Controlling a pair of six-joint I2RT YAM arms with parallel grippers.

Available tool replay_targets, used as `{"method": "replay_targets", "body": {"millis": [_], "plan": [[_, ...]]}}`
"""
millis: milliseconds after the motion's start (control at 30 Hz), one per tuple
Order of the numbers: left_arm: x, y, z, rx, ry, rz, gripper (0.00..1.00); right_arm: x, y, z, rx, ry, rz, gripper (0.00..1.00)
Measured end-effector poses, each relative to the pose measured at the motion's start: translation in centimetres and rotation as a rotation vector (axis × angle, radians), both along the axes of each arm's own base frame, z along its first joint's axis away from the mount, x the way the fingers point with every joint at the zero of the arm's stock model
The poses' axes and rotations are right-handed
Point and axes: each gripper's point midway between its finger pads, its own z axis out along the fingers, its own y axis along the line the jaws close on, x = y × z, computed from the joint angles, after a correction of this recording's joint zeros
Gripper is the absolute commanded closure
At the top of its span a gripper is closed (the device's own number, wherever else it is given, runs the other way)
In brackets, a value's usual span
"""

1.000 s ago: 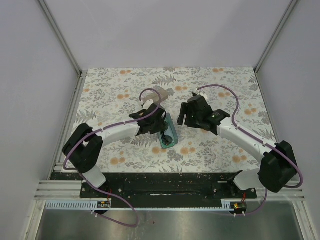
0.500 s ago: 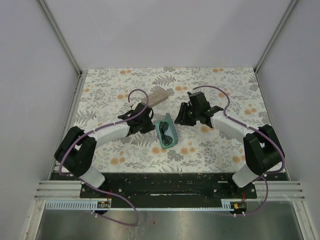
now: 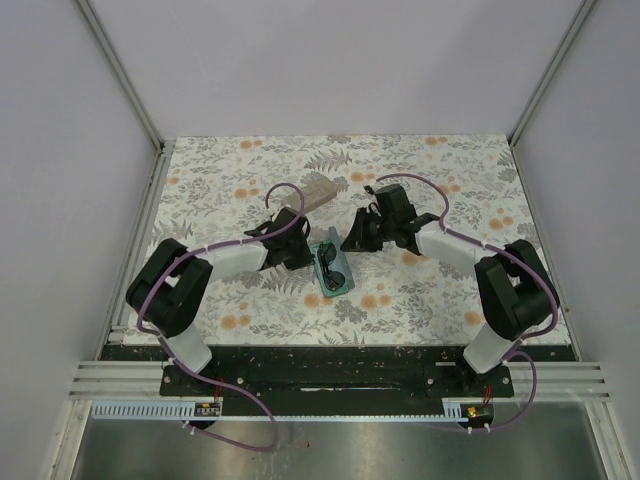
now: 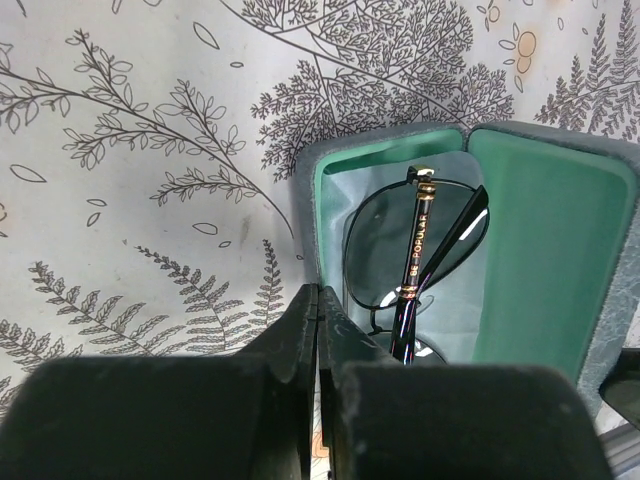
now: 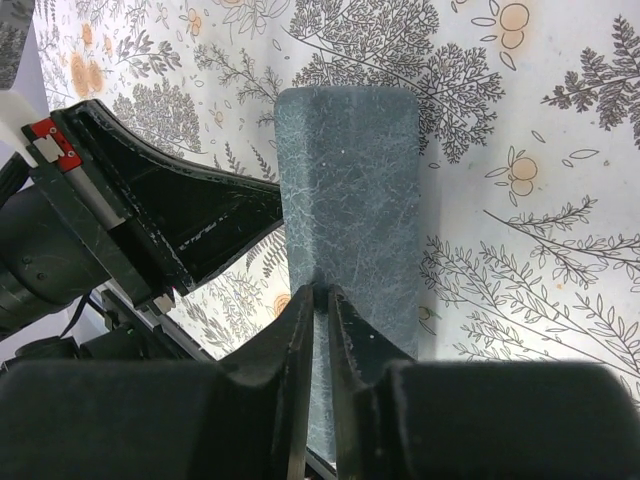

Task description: Organize the sunglasses

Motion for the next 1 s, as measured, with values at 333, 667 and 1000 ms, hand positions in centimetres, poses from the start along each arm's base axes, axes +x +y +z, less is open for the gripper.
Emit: {"method": "replay_targets", "body": {"millis": [333, 667, 1000], "plan": [[0.0, -0.1, -0.1, -0.02, 0.012, -0.008, 1.0, -0.2, 0.9, 0.1, 0.039, 0.002, 0.039, 0.95], [-1.8, 2.5, 0.3, -0.062, -0.029, 0.047, 1.0, -2.4, 4.6, -4.3, -0.051, 0.064, 0.107, 0.95], [-3.9, 9.3, 3.1, -0.035, -0.081, 0.134, 0.99, -2.5, 4.9, -3.6, -0.069, 0.044, 0.121, 0.38]]}}
